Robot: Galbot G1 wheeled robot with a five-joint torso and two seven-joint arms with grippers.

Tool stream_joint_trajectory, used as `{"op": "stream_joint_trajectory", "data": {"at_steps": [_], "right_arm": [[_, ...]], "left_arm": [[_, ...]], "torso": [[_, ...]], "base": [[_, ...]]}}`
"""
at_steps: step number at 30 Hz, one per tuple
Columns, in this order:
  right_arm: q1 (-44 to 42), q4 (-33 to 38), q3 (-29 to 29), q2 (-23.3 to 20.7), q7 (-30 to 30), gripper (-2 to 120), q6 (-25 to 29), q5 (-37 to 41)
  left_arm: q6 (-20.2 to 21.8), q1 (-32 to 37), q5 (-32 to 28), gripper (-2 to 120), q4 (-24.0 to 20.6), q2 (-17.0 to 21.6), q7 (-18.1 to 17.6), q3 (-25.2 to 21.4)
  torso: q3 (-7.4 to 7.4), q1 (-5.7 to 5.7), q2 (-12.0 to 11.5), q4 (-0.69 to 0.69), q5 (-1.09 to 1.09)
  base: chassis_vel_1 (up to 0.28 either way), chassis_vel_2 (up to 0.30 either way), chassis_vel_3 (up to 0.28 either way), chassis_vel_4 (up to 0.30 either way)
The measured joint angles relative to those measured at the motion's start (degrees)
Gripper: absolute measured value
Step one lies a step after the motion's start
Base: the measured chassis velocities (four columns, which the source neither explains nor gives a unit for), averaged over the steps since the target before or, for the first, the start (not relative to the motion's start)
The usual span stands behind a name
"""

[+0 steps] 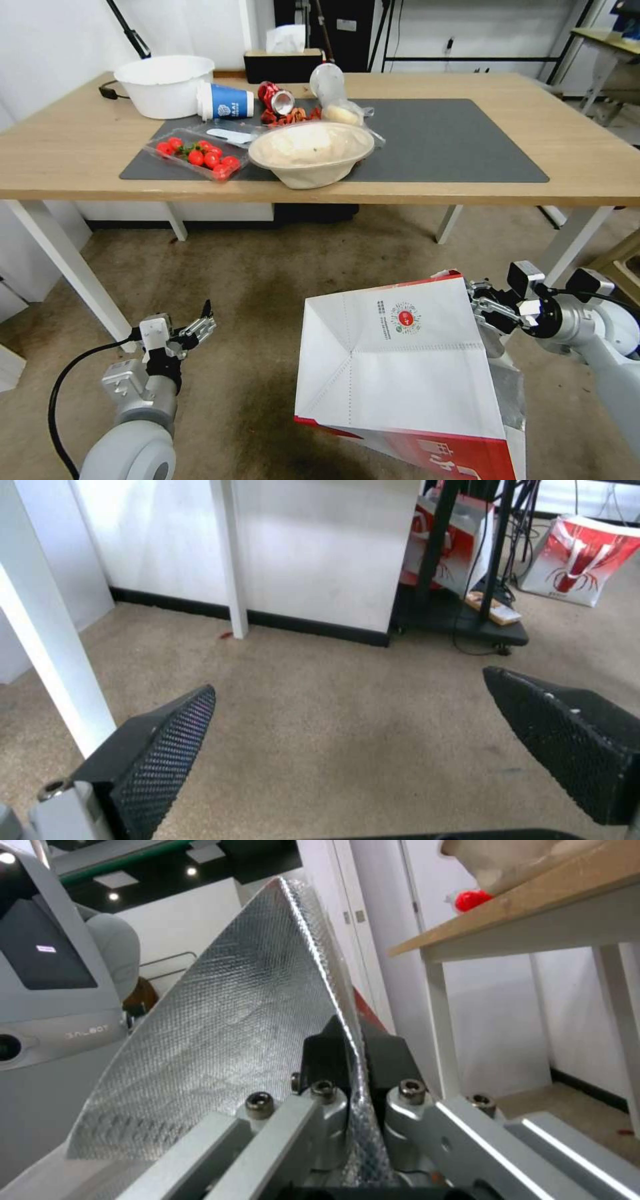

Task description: Pick up the food delivery bag from the floor and place it on the table.

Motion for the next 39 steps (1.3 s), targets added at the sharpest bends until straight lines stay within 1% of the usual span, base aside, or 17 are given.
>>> {"op": "stream_joint_trajectory", "data": {"at_steps": [7, 10, 11, 13, 17, 21, 27, 33, 35, 37, 39], "right_arm": [[-0.21, 0.18, 0.14, -0.03, -0.04, 0, -0.08, -0.14], [-0.24, 0.2, 0.15, -0.04, -0.04, 0, -0.08, -0.15], [-0.43, 0.28, 0.34, -0.12, -0.06, 0, -0.08, -0.18], [-0.51, 0.34, 0.39, -0.16, -0.07, 0, -0.09, -0.18], [-0.82, 0.66, 0.77, -0.31, -0.07, 0, -0.14, -0.12], [-0.87, 0.68, 0.83, -0.33, -0.07, 0, -0.17, -0.09], [-0.7, 0.81, 0.84, -0.41, -0.02, 0, -0.18, 0.1], [-0.74, 0.91, 0.84, -0.31, 0.01, 0, -0.18, 0.13], [-0.72, 0.91, 0.8, -0.2, 0.06, 0, -0.18, 0.13], [-0.72, 0.91, 0.8, -0.19, 0.08, 0, -0.18, 0.13], [-0.72, 0.91, 0.79, -0.27, 0.1, 0, -0.17, 0.13]], "left_arm": [[-0.06, -0.03, 0.0, 100, 0.0, -0.03, 0.0, -0.13], [-0.06, -0.03, 0.0, 100, 0.0, -0.03, 0.0, -0.13], [-0.08, -0.01, 0.02, 100, 0.0, -0.03, 0.0, -0.13], [-0.09, -0.01, 0.02, 100, 0.0, -0.03, 0.0, -0.1], [-0.08, -0.08, 0.05, 100, 0.0, 0.11, 0.0, -0.06], [-0.07, -0.05, 0.06, 100, 0.0, 0.18, 0.0, -0.14], [-0.02, 0.22, 0.21, 100, -0.33, 0.01, 0.02, -0.23], [-0.02, 0.33, 0.31, 100, -0.43, -0.09, 0.07, -0.23], [-0.01, 0.34, 0.37, 100, -0.46, -0.14, 0.08, -0.23], [0.0, 0.32, 0.38, 100, -0.46, -0.14, 0.08, -0.23], [0.03, 0.2, 0.39, 100, -0.46, -0.14, 0.08, -0.22]], "torso": [[0.66, 0.31, 0.96, 0.0, 0.0], [0.7, 0.33, 1.02, 0.0, -0.01], [1.09, 0.5, 1.59, 0.0, 0.0], [1.28, 0.58, 1.86, 0.0, -0.01], [2.38, 1.11, 3.48, 0.0, 0.0], [2.84, 1.33, 4.17, 0.0, 0.0], [4.22, 2.07, 6.3, 0.0, 0.0], [5.04, 2.55, 7.59, 0.0, 0.0], [5.64, 2.9, 8.54, 0.0, 0.0], [5.8, 3.0, 8.78, 0.0, 0.0], [6.41, 3.38, 9.8, 0.0, -0.01]], "base": [[0.0, 0.0, 0.0, 0.0], [0.0, 0.0, 0.0, 0.0], [0.0, 0.0, 0.0, 0.0], [0.0, 0.0, 0.0, 0.0], [0.0, 0.0, 0.0, 0.0], [0.0, 0.0, 0.0, 0.0], [0.0, 0.0, 0.0, 0.0], [0.0, 0.0, 0.0, 0.0], [0.0, 0.0, 0.0, 0.0], [0.0, 0.0, 0.0, 0.0], [0.0, 0.0, 0.0, 0.0]]}}
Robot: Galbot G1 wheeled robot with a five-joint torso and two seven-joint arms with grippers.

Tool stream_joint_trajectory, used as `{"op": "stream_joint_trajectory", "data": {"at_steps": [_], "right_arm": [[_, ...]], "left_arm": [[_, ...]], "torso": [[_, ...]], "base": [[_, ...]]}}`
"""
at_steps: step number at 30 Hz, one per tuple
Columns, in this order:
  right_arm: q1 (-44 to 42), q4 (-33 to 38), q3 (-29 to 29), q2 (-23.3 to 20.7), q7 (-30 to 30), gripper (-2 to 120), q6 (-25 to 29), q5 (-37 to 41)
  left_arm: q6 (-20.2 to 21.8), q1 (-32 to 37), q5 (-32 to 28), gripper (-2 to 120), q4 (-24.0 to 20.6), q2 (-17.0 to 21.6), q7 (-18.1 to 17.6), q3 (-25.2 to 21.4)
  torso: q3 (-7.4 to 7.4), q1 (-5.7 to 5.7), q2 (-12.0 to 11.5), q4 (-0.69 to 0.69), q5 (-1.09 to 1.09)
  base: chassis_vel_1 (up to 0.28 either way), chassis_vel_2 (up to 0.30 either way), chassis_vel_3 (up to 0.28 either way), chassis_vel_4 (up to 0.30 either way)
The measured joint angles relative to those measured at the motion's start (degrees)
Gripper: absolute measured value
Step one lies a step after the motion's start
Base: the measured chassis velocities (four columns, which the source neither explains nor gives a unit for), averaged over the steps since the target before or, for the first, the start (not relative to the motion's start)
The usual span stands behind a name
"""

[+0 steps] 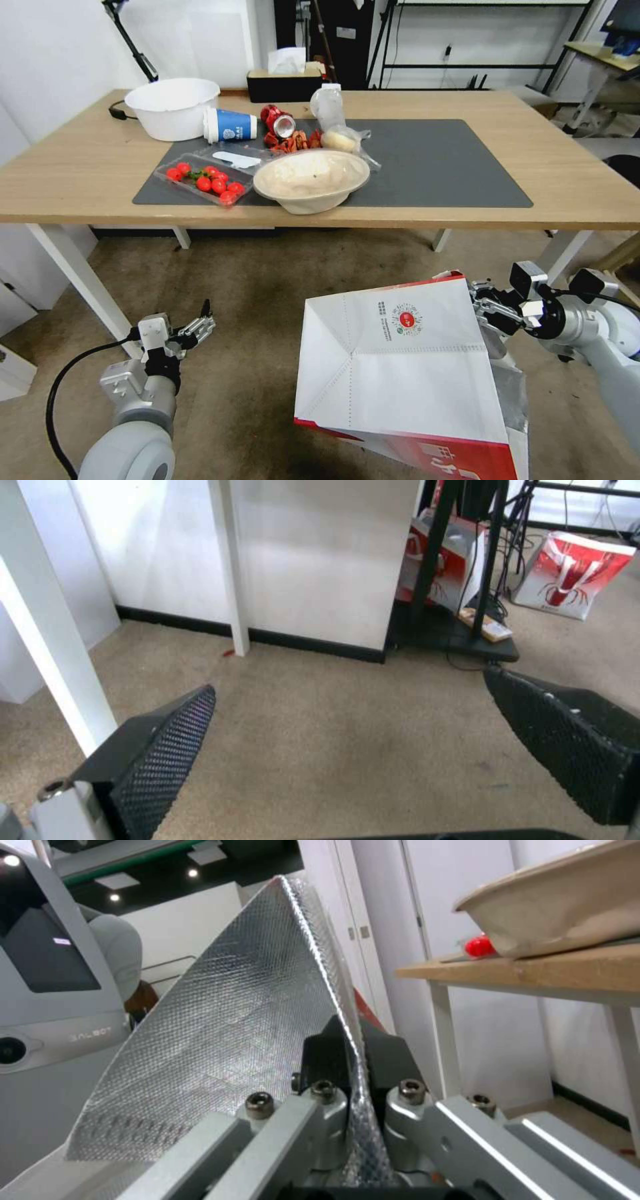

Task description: Pick up the food delivery bag from the floor and place it on the table.

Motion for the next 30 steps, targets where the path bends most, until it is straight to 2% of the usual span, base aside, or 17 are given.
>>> {"op": "stream_joint_trajectory", "data": {"at_steps": [8, 21, 30], "right_arm": [[-0.34, 0.08, 0.01, -0.22, 0.03, 0, 0.04, 0.0], [-0.55, 0.41, 0.15, -0.46, 0.12, 0, 0.07, 0.09], [-1.12, 0.9, 0.44, -0.41, 0.16, 0, 0.08, 0.1]], "left_arm": [[0.02, -0.22, 0.0, 100, 0.19, 0.11, 0.02, 0.23], [0.02, -0.2, -0.05, 100, 0.26, 0.23, 0.02, 0.38], [0.01, 0.02, -0.09, 100, -0.06, 0.24, 0.02, 0.35]], "torso": [[1.55, 0.99, 2.52, 0.0, 0.01], [3.11, 1.91, 5.03, 0.0, 0.0], [4.69, 2.97, 7.65, 0.0, 0.0]], "base": [[0.0, 0.0, 0.0, 0.0], [0.0, 0.0, 0.0, 0.0], [0.0, 0.0, 0.0, 0.0]]}}
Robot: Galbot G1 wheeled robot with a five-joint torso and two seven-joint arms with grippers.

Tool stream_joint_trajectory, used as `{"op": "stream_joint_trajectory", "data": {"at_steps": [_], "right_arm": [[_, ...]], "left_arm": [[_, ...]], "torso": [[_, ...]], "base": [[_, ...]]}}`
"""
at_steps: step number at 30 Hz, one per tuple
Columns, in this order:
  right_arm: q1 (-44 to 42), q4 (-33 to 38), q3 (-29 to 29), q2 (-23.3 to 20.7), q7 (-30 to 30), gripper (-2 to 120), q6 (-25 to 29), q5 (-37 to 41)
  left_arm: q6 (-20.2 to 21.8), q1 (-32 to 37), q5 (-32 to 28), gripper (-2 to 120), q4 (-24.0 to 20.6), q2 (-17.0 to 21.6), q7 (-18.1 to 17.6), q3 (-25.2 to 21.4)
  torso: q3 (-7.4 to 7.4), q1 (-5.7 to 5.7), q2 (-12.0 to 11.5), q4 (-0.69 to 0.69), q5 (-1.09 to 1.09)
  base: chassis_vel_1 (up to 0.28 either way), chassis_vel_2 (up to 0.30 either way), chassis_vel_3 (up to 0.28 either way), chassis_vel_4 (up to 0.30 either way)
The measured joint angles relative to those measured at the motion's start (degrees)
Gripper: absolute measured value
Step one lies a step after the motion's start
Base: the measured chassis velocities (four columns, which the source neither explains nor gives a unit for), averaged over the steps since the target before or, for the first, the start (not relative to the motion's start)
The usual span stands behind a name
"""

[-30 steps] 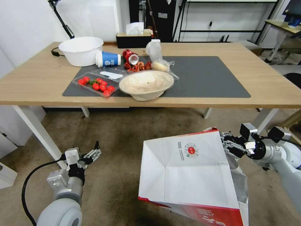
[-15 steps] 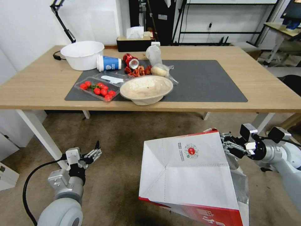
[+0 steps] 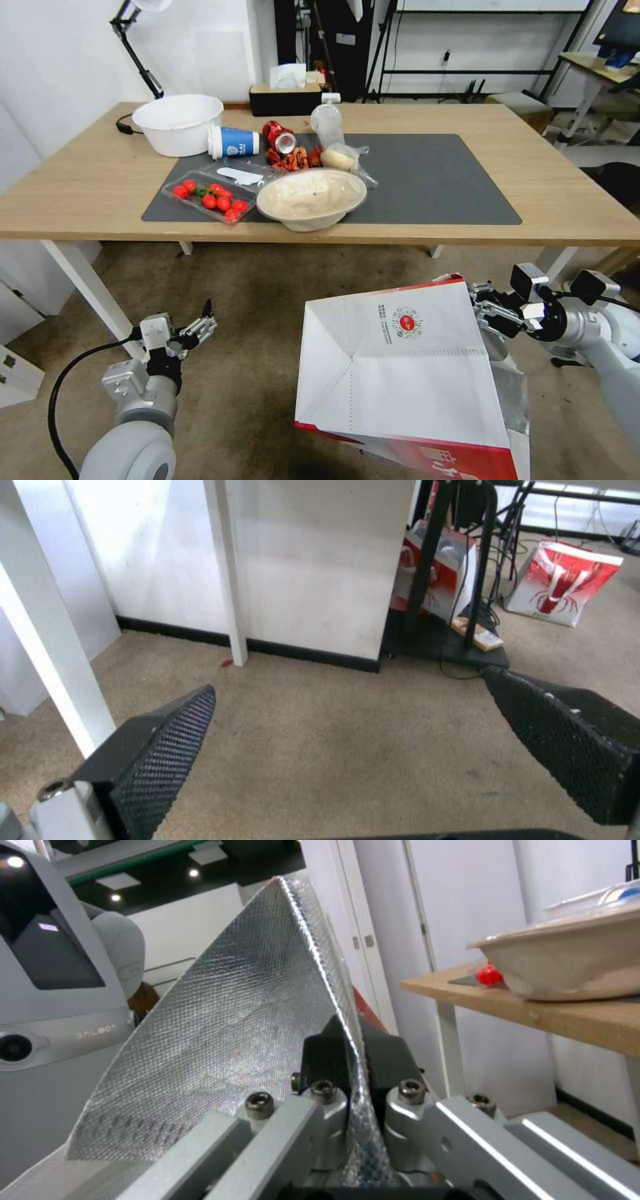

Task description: Pick up the food delivery bag from the floor and place it on the table.

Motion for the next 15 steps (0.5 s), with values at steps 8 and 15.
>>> {"op": "stream_joint_trajectory", "data": {"at_steps": [8, 15], "right_arm": [[-0.17, 0.03, 0.02, 0.44, 0.0, 0, 0.06, -0.07], [0.02, 0.01, -0.03, 0.62, 0.01, 0, 0.07, -0.11]], "left_arm": [[-0.09, 0.31, 0.09, 100, -0.26, 0.0, 0.0, -0.05], [-0.04, 0.36, 0.18, 100, -0.41, 0.0, -0.01, -0.2]], "torso": [[1.08, 0.74, 1.82, 0.0, 0.0], [2.15, 1.46, 3.59, 0.0, 0.0]], "base": [[0.0, 0.0, 0.0, 0.0], [0.0, 0.0, 0.0, 0.0]]}}
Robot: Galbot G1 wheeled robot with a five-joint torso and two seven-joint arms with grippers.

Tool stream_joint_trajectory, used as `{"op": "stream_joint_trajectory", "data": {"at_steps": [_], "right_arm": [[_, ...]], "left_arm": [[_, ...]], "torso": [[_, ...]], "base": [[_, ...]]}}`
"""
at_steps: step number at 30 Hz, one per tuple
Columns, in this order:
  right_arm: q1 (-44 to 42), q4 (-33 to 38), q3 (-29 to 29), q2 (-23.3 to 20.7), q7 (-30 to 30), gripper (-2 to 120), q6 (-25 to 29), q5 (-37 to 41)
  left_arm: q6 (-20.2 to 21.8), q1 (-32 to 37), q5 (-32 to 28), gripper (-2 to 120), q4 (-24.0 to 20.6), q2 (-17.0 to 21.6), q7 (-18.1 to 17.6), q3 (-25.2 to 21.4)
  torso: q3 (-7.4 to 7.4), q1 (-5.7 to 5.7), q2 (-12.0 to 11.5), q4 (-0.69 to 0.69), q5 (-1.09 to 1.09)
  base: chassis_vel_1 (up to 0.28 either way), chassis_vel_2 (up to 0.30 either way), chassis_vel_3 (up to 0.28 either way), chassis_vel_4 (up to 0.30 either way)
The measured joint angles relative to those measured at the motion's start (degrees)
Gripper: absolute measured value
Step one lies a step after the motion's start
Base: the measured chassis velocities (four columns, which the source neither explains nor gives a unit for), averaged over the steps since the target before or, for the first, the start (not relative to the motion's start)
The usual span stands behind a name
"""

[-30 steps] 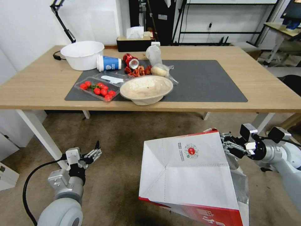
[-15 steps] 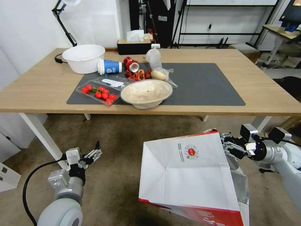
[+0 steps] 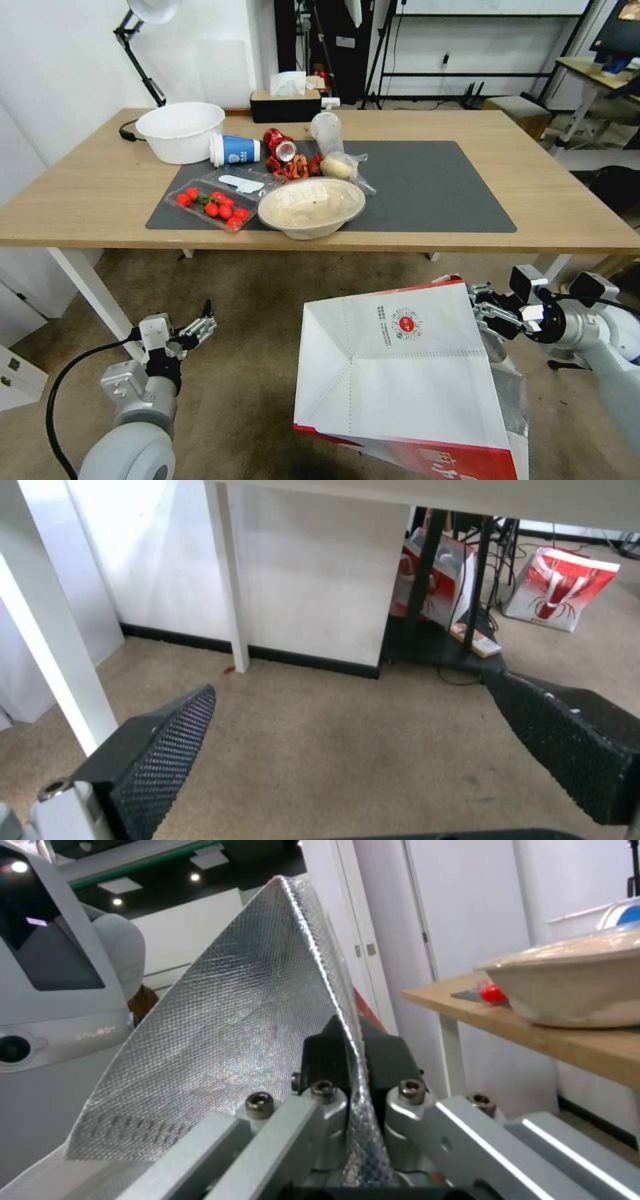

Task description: Pick up the food delivery bag from the floor and place it on the table.

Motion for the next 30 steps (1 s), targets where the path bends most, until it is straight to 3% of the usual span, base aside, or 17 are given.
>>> {"op": "stream_joint_trajectory", "data": {"at_steps": [30], "right_arm": [[0.53, -0.01, -0.23, -0.3, 0.11, 0, 0.0, 0.11]], "left_arm": [[0.12, -0.61, 0.01, 100, 0.56, 0.11, -0.16, 0.09]], "torso": [[4.35, 3.14, 7.51, 0.0, 0.0]], "base": [[0.0, 0.0, 0.0, 0.0]]}}
